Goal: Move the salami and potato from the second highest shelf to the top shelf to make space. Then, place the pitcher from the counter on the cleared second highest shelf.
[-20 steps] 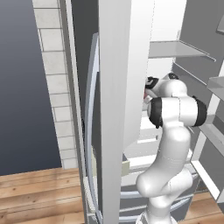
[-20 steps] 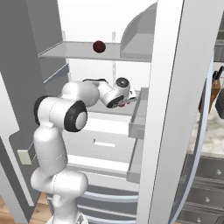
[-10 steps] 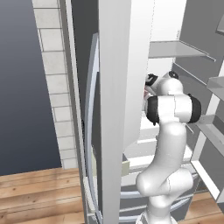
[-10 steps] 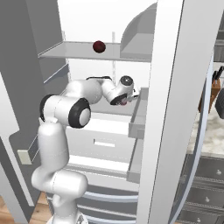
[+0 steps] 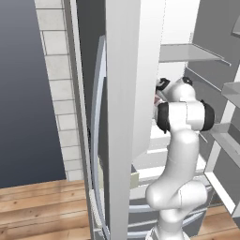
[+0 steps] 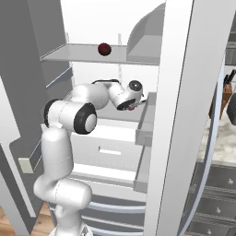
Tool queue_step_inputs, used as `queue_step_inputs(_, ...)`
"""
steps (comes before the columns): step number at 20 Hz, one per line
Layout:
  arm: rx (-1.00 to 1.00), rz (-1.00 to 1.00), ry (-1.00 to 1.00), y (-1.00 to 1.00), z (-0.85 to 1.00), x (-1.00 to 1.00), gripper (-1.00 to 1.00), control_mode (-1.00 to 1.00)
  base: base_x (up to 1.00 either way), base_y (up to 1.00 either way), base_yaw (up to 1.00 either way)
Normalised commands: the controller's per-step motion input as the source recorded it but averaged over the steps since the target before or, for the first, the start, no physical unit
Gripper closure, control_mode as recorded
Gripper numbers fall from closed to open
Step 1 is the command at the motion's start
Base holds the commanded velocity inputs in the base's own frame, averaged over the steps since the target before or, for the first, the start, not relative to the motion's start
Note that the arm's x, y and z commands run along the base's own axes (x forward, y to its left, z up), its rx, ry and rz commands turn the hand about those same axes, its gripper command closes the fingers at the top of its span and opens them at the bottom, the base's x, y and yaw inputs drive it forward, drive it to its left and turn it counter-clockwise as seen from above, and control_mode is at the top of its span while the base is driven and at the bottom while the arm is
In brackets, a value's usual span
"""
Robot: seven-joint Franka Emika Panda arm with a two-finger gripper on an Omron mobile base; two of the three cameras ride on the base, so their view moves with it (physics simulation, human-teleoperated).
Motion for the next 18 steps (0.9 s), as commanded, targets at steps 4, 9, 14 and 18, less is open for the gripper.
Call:
queue_step_inputs(4, -0.02, 0.0, -0.01, 0.14, 0.03, -0.92, 1.0, -1.0, 0.0, 0.0, 0.0)
queue_step_inputs(9, -0.1, 0.02, 0.0, 0.32, 0.42, -1.0, 1.0, -1.0, 0.0, 0.0, 0.0)
queue_step_inputs(14, -0.16, 0.04, 0.0, 0.38, 0.71, -1.0, 1.0, -1.0, 0.0, 0.0, 0.0)
queue_step_inputs(18, -0.12, 0.02, 0.0, 0.15, 0.82, -1.0, 1.0, -1.0, 0.0, 0.0, 0.0)
